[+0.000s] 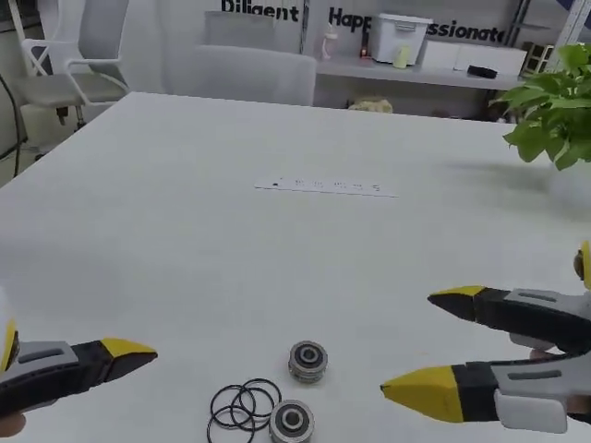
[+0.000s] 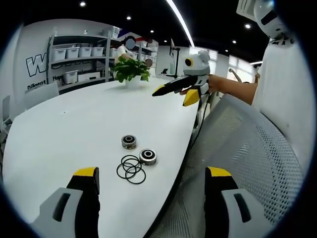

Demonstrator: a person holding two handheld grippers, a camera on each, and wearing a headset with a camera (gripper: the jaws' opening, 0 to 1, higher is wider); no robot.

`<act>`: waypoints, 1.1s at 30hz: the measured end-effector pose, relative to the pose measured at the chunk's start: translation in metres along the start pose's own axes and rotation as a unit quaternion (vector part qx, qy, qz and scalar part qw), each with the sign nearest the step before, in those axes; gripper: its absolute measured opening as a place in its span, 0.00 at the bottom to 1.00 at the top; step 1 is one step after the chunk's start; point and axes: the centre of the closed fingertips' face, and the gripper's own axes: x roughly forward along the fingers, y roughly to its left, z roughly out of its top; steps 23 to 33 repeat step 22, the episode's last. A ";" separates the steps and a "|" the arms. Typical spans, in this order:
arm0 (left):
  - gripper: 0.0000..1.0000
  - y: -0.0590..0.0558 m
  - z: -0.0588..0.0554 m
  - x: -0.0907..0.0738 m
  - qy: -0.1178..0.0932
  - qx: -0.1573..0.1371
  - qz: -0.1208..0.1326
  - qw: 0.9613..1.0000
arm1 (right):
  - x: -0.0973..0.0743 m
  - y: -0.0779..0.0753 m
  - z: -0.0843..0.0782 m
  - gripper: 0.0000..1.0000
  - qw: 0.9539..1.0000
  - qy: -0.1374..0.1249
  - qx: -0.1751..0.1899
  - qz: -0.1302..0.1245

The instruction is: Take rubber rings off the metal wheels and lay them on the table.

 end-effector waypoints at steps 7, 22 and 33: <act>0.85 -0.004 0.005 -0.001 -0.012 -0.002 -0.009 1.000 | -0.013 -0.003 -0.019 0.89 0.999 0.006 0.020 -0.033; 0.83 -0.003 -0.001 -0.002 0.004 0.009 0.010 1.000 | -0.016 -0.006 -0.061 0.92 0.995 0.064 0.028 -0.069; 0.83 -0.003 -0.001 -0.002 0.004 0.009 0.010 1.000 | -0.016 -0.006 -0.061 0.92 0.995 0.064 0.028 -0.069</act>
